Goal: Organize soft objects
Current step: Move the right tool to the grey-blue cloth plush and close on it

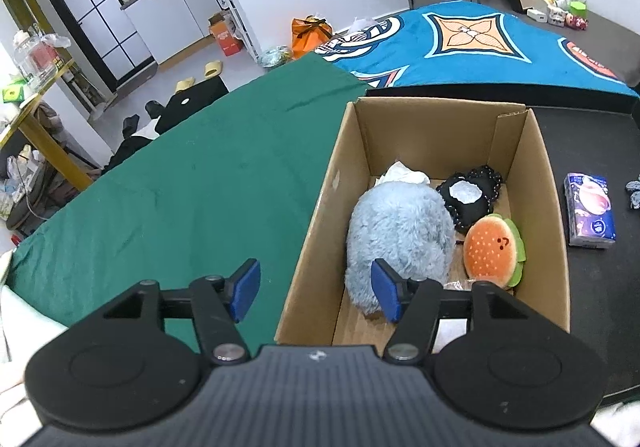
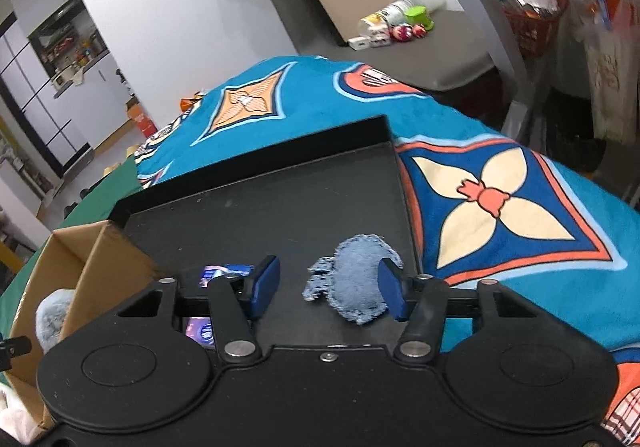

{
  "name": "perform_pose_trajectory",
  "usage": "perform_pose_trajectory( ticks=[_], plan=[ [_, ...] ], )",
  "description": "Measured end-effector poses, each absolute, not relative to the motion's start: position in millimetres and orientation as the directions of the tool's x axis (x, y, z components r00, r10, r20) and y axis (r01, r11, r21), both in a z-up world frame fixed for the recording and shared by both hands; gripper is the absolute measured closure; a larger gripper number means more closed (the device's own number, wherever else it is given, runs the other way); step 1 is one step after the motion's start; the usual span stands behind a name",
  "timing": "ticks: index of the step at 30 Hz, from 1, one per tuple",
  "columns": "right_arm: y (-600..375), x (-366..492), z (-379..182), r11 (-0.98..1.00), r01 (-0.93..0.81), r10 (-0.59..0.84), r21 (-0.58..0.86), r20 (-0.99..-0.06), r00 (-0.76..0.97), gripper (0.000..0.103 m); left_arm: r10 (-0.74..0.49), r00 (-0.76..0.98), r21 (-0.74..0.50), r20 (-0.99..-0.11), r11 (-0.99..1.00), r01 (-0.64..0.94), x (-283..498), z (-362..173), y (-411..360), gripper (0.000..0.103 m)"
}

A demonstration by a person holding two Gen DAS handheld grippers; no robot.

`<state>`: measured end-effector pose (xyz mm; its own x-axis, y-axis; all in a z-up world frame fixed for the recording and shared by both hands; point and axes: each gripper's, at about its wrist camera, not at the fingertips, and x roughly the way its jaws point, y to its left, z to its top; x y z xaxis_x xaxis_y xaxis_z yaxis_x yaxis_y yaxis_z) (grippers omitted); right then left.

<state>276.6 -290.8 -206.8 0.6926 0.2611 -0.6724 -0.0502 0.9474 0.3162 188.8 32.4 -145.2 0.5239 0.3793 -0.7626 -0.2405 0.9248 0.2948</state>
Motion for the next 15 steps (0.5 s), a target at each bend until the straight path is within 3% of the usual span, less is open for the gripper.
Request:
perform_pose_trajectory(
  ticks=[15],
  plan=[
    [-296.9, 288.1, -230.3, 0.947, -0.009, 0.24, 0.321, -0.69, 0.683, 0.058, 0.421, 0.478, 0.36, -0.771, 0.907, -0.218, 199.1, -152.4, 17.3, 0.043]
  ],
)
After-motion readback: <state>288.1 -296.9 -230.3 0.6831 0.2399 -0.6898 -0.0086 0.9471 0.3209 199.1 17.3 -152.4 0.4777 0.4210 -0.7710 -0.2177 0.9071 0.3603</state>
